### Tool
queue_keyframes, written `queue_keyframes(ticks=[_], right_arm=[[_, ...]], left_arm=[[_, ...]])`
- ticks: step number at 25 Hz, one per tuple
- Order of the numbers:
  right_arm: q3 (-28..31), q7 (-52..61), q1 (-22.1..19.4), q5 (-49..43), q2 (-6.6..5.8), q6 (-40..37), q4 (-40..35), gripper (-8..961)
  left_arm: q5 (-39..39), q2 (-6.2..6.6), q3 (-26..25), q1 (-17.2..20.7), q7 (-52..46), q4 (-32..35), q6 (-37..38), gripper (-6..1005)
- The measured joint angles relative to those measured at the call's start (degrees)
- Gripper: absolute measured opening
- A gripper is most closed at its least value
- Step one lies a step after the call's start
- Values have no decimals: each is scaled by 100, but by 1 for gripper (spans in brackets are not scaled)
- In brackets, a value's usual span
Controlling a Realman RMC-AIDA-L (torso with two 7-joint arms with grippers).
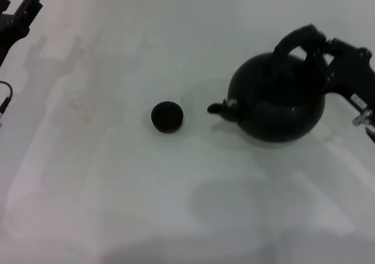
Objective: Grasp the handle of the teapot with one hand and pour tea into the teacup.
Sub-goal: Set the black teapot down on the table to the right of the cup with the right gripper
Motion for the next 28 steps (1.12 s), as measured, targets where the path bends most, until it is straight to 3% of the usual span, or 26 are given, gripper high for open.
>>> queue_keyframes(ticks=[28], right_arm=[[-166,-10,8,-7,21,770,-25,266]], left_arm=[[65,14,0,-25,91,0,-52,880]])
